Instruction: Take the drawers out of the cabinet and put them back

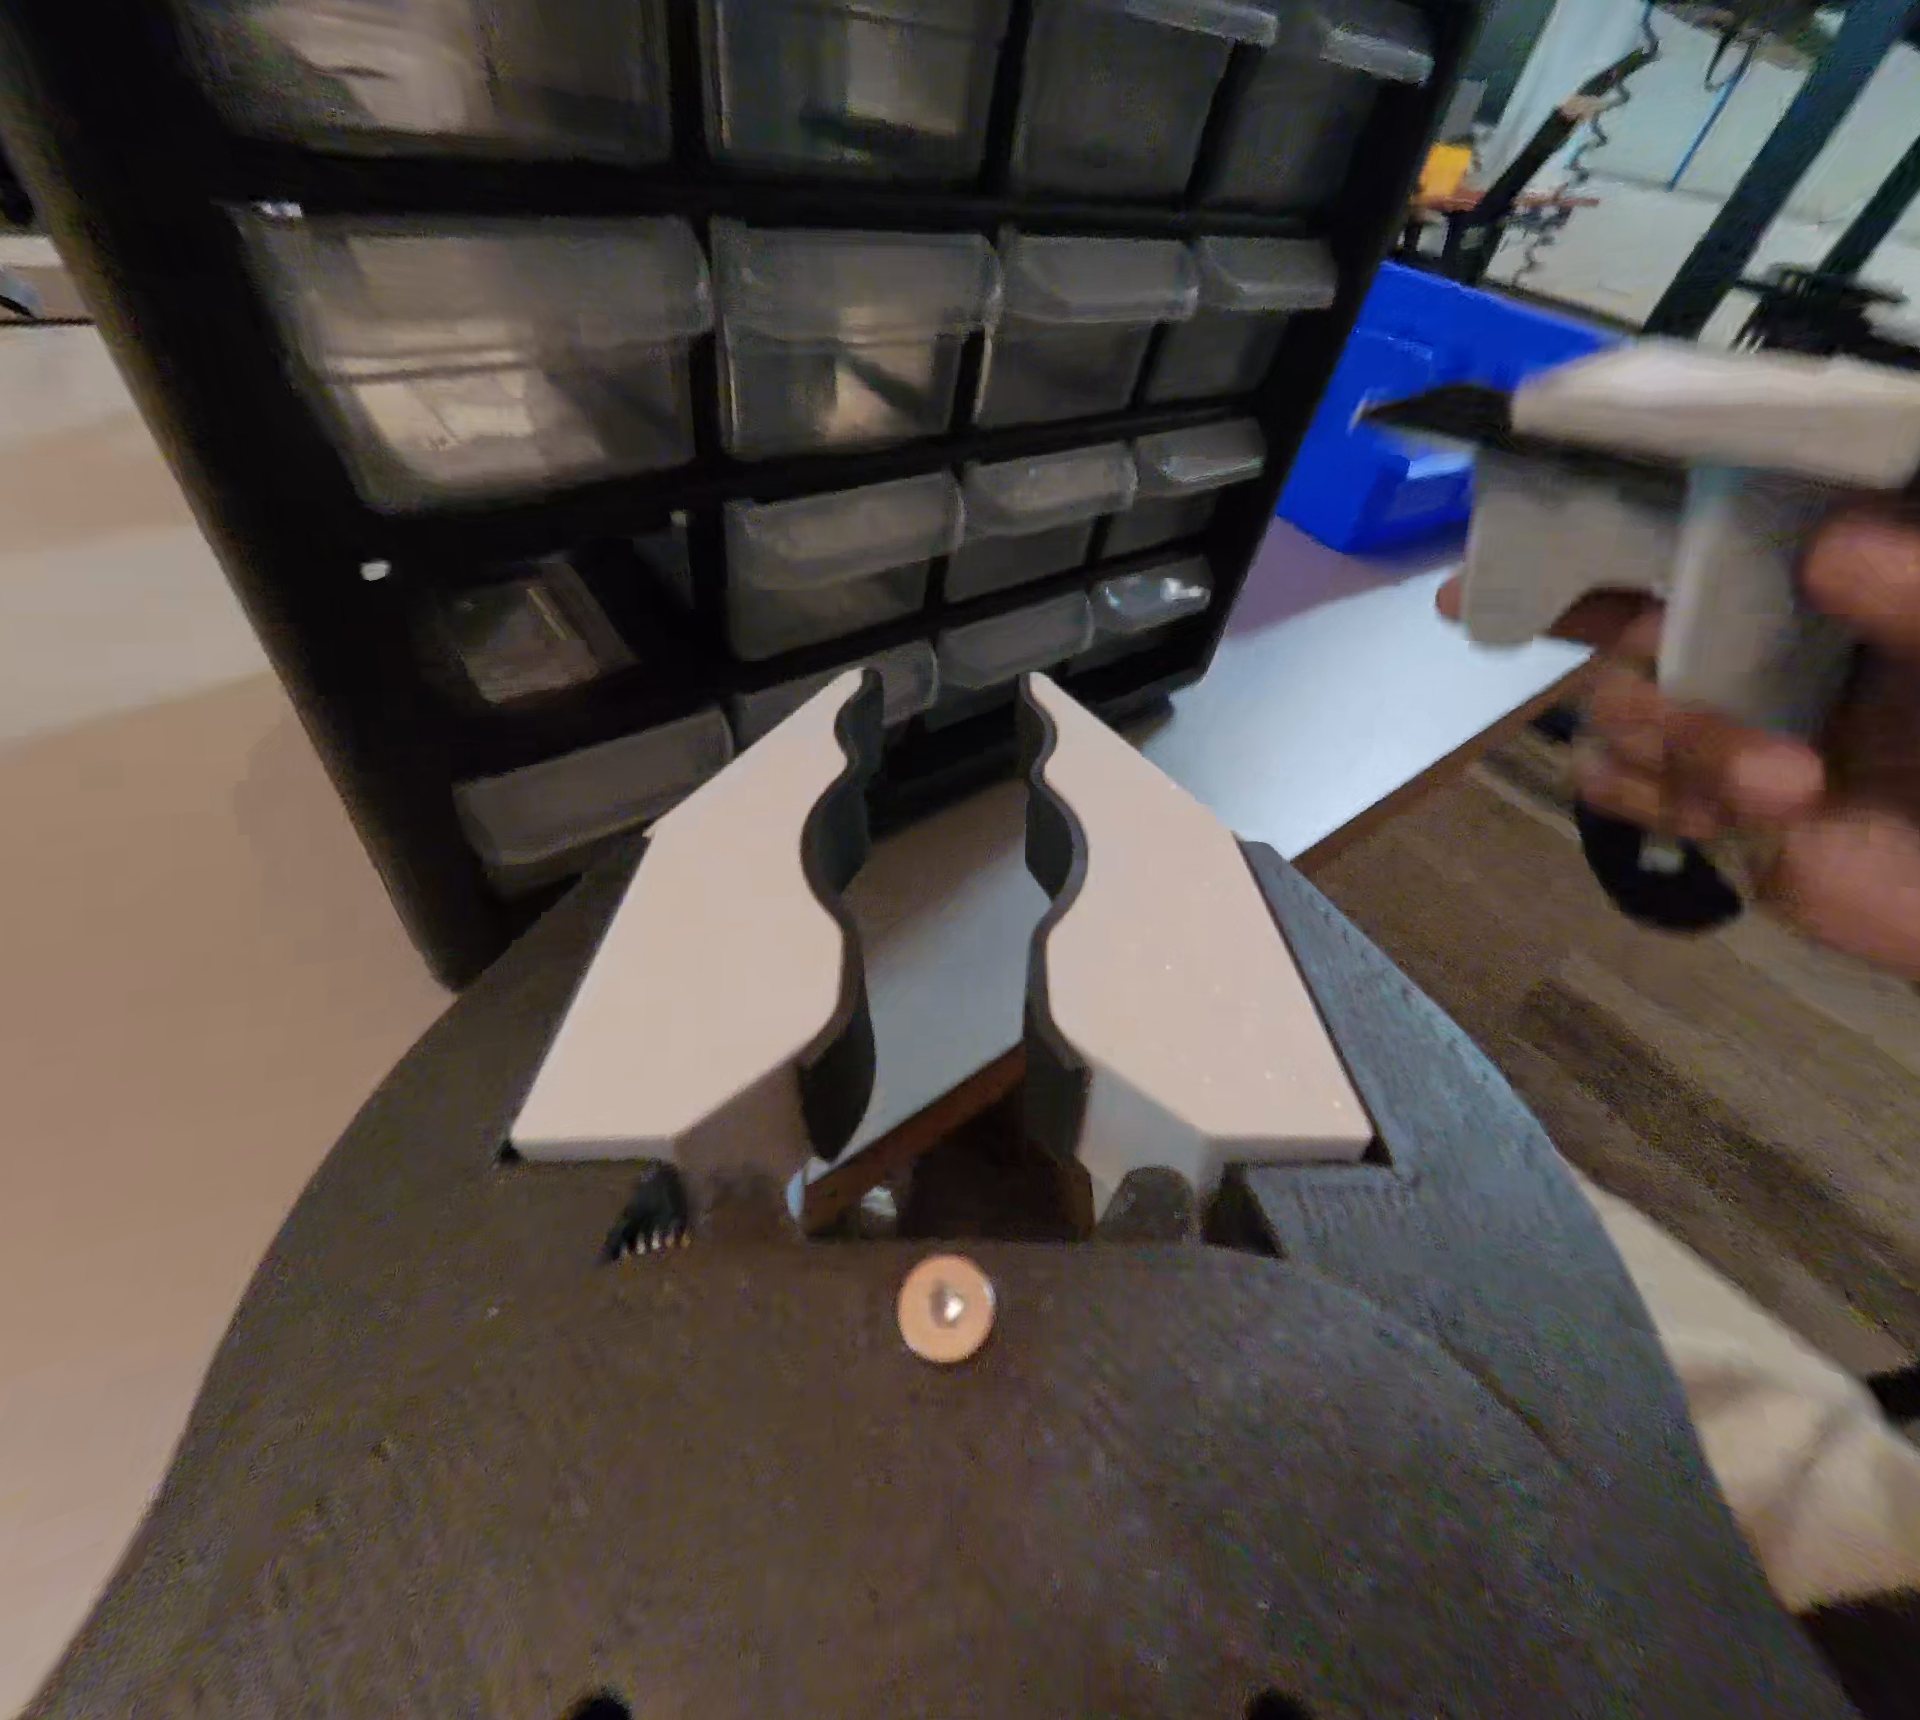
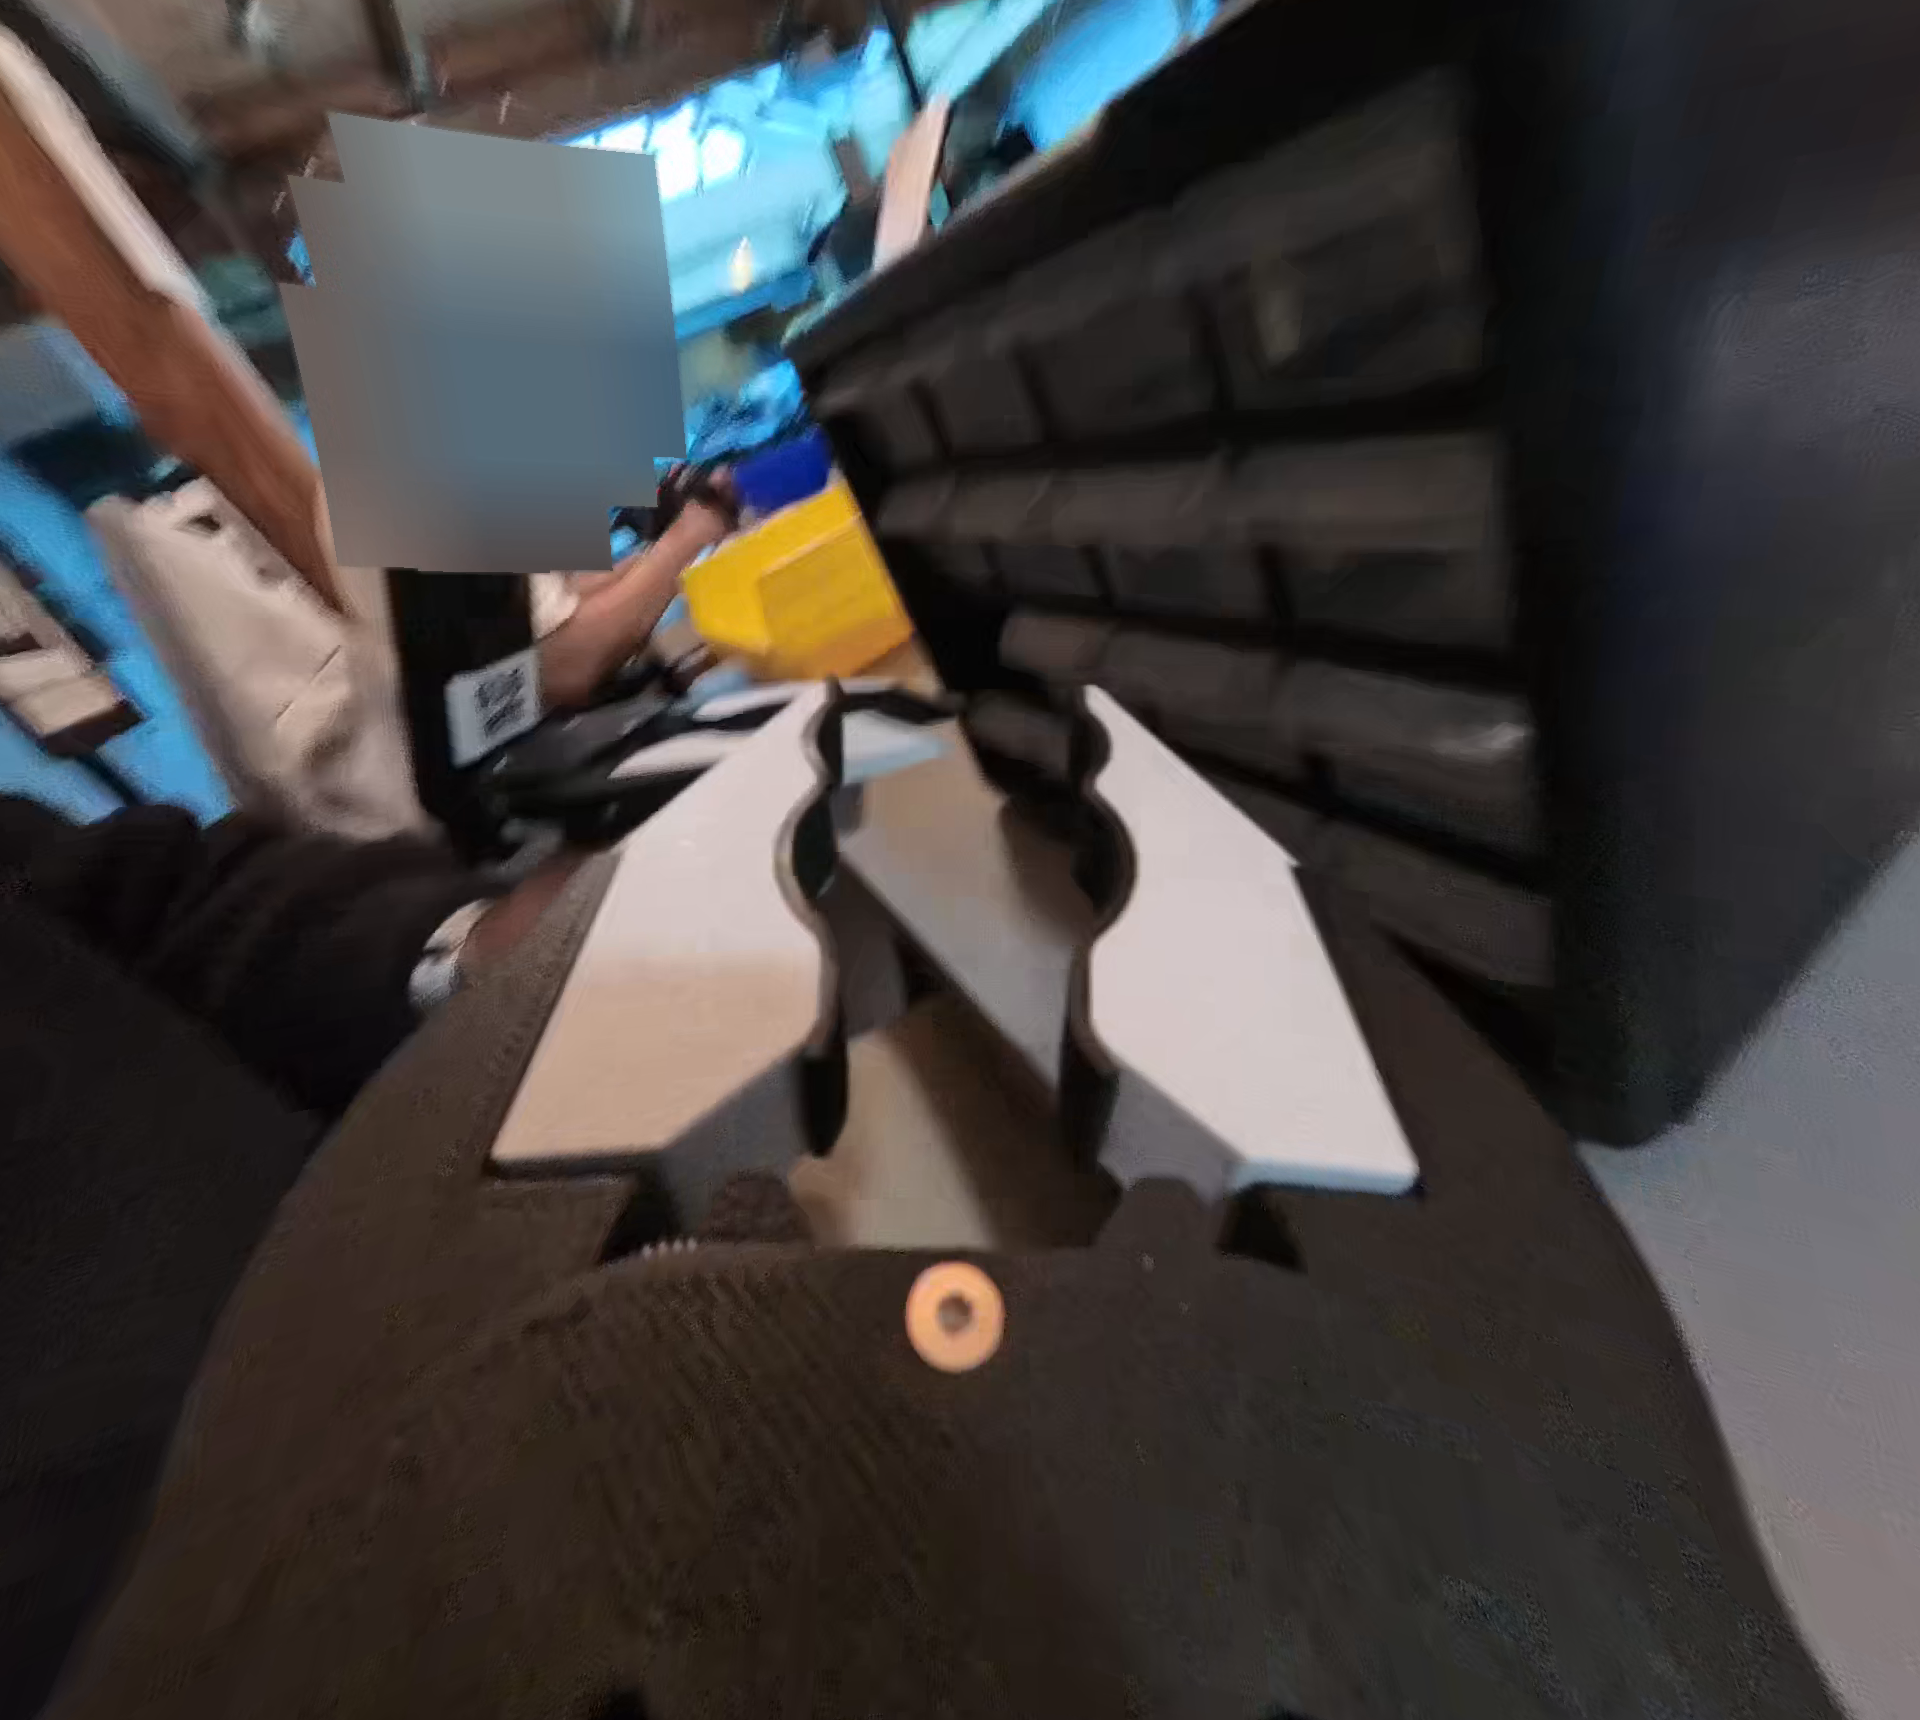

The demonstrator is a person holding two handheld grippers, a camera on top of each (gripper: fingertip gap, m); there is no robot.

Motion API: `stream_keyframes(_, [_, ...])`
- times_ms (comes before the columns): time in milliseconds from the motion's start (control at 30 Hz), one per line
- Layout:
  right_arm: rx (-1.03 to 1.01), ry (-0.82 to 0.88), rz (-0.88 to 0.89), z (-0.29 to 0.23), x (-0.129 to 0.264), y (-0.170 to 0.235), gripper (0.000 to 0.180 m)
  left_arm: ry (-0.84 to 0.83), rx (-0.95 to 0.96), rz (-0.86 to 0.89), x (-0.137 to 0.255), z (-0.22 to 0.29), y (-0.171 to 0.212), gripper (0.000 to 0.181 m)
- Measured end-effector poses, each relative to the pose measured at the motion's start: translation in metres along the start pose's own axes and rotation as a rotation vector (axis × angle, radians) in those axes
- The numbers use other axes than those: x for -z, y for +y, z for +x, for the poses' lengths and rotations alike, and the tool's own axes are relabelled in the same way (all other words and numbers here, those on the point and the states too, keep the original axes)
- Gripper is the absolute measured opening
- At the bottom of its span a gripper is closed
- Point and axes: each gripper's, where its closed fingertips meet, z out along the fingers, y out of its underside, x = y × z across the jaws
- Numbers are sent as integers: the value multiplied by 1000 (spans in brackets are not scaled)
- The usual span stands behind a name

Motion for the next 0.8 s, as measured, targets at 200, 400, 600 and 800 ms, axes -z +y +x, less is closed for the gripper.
stream_keyframes(200, [39,-35,-94,-14,-11,21,39,94,262,-37,-32,0,6,21])
stream_keyframes(400, [-91,-93,-204,-15,-19,50,41,154,395,107,-31,-11,-11,22])
stream_keyframes(600, [-17,-88,-274,-14,-24,64,38,327,728,138,-31,-17,-13,3])
stream_keyframes(800, [54,-57,-329,-9,-26,74,37,340,811,145,-27,-18,-12,0])
